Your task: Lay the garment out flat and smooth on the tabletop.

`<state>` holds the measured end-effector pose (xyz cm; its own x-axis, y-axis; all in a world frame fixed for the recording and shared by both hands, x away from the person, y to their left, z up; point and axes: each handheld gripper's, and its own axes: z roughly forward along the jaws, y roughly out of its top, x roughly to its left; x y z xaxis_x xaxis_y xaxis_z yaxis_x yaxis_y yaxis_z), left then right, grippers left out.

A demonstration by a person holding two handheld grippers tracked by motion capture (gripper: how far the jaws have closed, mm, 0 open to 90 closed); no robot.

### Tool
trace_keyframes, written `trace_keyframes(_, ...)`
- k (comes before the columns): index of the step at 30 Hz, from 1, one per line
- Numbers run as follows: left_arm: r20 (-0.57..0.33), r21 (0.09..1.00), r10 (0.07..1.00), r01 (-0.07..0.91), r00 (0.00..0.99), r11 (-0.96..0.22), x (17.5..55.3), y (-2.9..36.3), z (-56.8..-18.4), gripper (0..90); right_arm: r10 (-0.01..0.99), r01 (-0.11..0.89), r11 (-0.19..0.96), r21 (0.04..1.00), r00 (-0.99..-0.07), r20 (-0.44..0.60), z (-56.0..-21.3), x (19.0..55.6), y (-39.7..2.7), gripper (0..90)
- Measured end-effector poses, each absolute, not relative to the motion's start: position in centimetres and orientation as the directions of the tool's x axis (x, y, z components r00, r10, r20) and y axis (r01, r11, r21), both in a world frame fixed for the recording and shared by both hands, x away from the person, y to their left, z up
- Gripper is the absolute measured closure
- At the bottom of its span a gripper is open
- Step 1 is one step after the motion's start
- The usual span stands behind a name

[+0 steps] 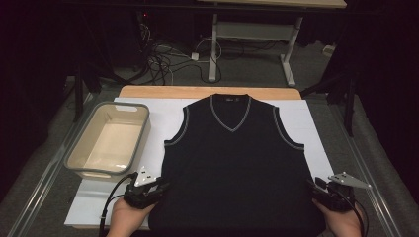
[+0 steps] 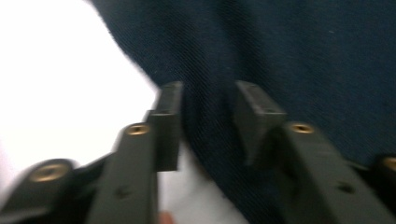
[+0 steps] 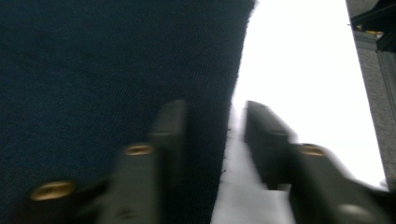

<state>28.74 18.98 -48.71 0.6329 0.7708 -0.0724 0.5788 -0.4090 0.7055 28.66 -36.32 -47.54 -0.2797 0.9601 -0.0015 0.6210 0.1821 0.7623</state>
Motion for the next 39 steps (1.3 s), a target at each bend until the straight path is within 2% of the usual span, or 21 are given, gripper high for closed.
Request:
trace_keyframes(1, -0.062, 0.707, 0.767, 0.57, 0.639, -0.418, 28.7, 19.0, -48.7, 79.4, 0.951, 0.616, 0.19, 0.764, -0.31, 0.014, -47.6, 28.5, -36.3, 85.6)
trace_keyframes(4, -0.03, 0.719, 0.763, 0.544, 0.646, -0.432, 28.1, 19.0, -48.7, 82.5, 0.94, 0.596, 0.243, 0.766, -0.34, -0.034, -47.5, 28.2, -35.8, 88.2)
trace_keyframes(10, -0.083, 0.768, 0.75, 0.521, 0.656, -0.371, 25.4, 20.6, -47.8, 82.7, 0.945, 0.51, 0.185, 0.84, -0.328, -0.01, -47.0, 24.8, -36.7, 88.5)
trace_keyframes(15, -0.034, 0.773, 0.738, 0.486, 0.674, -0.409, 22.8, 21.1, -47.5, 82.6, 0.939, 0.493, 0.198, 0.847, -0.343, -0.02, -46.8, 21.6, -37.5, 88.4)
trace_keyframes(19, -0.065, 0.774, 0.753, 0.509, 0.655, -0.377, 23.2, 21.4, -48.2, 80.4, 0.944, 0.49, 0.16, 0.857, -0.33, 0.012, -46.7, 20.4, -38.2, 87.7)
trace_keyframes(21, -0.073, 0.757, 0.755, 0.529, 0.652, -0.384, 23.6, 21.1, -48.5, 71.8, 0.943, 0.497, 0.16, 0.853, -0.332, 0.017, -46.9, 21.0, -37.9, 83.5)
trace_keyframes(23, -0.062, 0.763, 0.768, 0.526, 0.638, -0.375, 23.2, 20.8, -48.1, 58.8, 0.936, 0.496, 0.168, 0.852, -0.351, 0.019, -46.9, 21.4, -37.2, 67.8)
trace_keyframes(24, -0.041, 0.781, 0.77, 0.501, 0.637, -0.373, 22.7, 20.6, -47.7, 56.4, 0.936, 0.483, 0.174, 0.858, -0.353, 0.009, -46.7, 21.4, -36.7, 61.4)
trace_keyframes(25, -0.034, 0.798, 0.764, 0.478, 0.644, -0.367, 22.1, 20.4, -47.1, 56.7, 0.933, 0.469, 0.177, 0.865, -0.359, 0.004, -46.4, 21.3, -36.2, 59.4)
trace_keyframes(27, -0.079, 0.827, 0.729, 0.454, 0.68, -0.333, 21.3, 19.6, -46.3, 61.5, 0.921, 0.44, 0.171, 0.882, -0.389, 0.015, -45.7, 21.2, -35.0, 57.8)
trace_keyframes(30, -0.131, 0.833, 0.668, 0.447, 0.732, -0.326, 20.9, 17.1, -46.2, 65.8, 0.89, 0.409, 0.194, 0.892, -0.456, 0.016, -45.2, 21.1, -32.6, 60.0)
trace_keyframes(33, -0.16, 0.811, 0.613, 0.457, 0.773, -0.366, 21.0, 13.7, -47.0, 63.1, 0.847, 0.395, 0.243, 0.886, -0.531, 0.004, -45.5, 20.8, -30.1, 63.3)
trace_keyframes(36, -0.145, 0.802, 0.567, 0.432, 0.811, -0.413, 21.0, 10.5, -47.7, 60.7, 0.811, 0.382, 0.286, 0.879, -0.584, -0.01, -45.6, 20.5, -28.5, 68.1)
trace_keyframes(38, -0.144, 0.78, 0.558, 0.441, 0.817, -0.444, 21.5, 8.8, -48.4, 58.8, 0.785, 0.409, 0.293, 0.864, -0.619, 0.027, -46.1, 20.6, -27.7, 67.3)
trace_keyframes(39, -0.141, 0.767, 0.563, 0.45, 0.814, -0.458, 21.8, 8.3, -48.7, 56.3, 0.772, 0.422, 0.317, 0.849, -0.635, 0.027, -46.6, 20.8, -27.2, 63.8)
